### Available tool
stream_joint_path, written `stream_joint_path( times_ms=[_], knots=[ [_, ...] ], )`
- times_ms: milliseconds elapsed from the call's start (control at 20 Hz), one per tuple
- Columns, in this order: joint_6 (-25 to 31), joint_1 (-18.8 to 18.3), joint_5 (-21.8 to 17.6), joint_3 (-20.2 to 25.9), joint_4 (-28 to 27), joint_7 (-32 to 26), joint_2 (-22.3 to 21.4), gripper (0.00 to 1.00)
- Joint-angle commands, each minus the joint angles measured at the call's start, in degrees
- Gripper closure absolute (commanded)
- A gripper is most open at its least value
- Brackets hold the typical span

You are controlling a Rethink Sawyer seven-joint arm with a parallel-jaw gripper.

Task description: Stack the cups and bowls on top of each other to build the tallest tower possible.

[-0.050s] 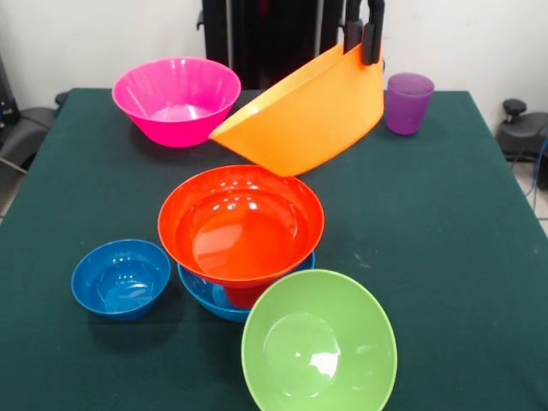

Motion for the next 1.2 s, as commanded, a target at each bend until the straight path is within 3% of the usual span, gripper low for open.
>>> stream_joint_path(
  times_ms=[50, 600, 1200],
  knots=[
    [8.59, -2.77, -5.35, 10.2, -4.52, -15.11, 3.51, 1.0],
    [12.28, -6.86, -8.71, 15.0, -8.27, -16.51, 4.77, 1.0],
    [11.18, -11.59, -13.28, 17.82, -3.38, -17.39, 2.18, 1.0]
  ],
)
